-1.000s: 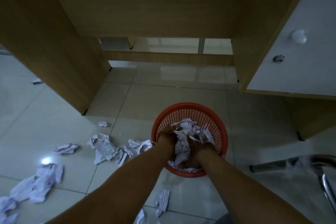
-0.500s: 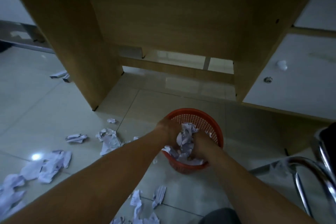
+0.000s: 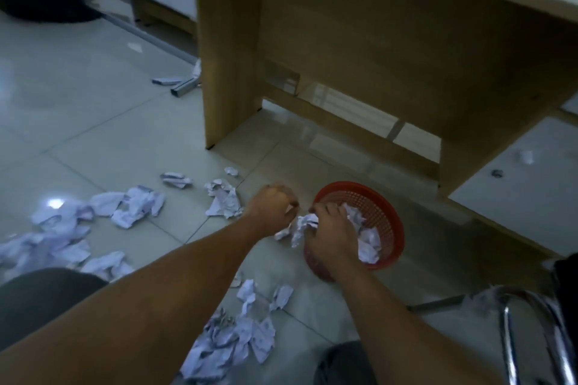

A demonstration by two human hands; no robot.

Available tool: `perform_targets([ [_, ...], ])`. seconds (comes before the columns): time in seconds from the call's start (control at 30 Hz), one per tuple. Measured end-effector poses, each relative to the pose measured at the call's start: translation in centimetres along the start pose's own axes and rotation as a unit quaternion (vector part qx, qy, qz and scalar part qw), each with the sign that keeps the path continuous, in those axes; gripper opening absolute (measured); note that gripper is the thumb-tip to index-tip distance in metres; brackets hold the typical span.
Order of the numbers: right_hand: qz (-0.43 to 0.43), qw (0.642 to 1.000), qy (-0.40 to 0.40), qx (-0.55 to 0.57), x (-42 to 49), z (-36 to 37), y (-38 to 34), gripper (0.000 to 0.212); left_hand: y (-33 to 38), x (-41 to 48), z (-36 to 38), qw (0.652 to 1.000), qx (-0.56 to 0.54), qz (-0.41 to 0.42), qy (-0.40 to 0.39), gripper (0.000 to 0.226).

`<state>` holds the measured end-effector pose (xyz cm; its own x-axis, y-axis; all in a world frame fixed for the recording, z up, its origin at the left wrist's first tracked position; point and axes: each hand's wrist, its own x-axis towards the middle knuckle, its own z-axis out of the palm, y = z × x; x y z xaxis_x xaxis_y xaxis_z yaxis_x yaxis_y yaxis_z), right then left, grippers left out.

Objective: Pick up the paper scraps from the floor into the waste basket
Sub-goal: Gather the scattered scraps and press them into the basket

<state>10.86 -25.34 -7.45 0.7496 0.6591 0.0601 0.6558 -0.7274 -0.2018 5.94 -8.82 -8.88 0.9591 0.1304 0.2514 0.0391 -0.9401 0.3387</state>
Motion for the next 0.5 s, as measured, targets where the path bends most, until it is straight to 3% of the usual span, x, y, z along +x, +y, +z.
perform_targets([
  [0.07, -0.053, 0.998, 0.024, 0.020, -0.3, 1.5, -2.8, 0.039, -2.2, -3.4, -0.2, 0.998, 0.002, -0.060, 0.014, 0.037],
  [0.17, -0.112, 0.993, 0.011, 0.042, -1.5, 4.7, -6.4, 0.040, -5.1, -9.1, 0.5, 0.974, 0.034, -0.208, -0.080, 0.036],
  [0.3, -0.102, 0.979, -0.156, 0.084, -4.1, 11.1, -9.4, 0.071, -9.0, -17.9, 2.5, 0.921, 0.055, -0.327, -0.206, 0.074],
  [0.4, -0.071, 0.946, -0.305, 0.078, -6.1, 15.0, -10.0, 0.092, -10.7, -23.6, 3.5, 0.900, 0.079, -0.360, -0.230, 0.095],
  [0.5, -0.080, 0.916, -0.388, 0.059, -7.8, 17.9, -10.3, 0.114, -12.3, -27.5, 3.7, 0.881, 0.085, -0.402, -0.236, 0.105],
])
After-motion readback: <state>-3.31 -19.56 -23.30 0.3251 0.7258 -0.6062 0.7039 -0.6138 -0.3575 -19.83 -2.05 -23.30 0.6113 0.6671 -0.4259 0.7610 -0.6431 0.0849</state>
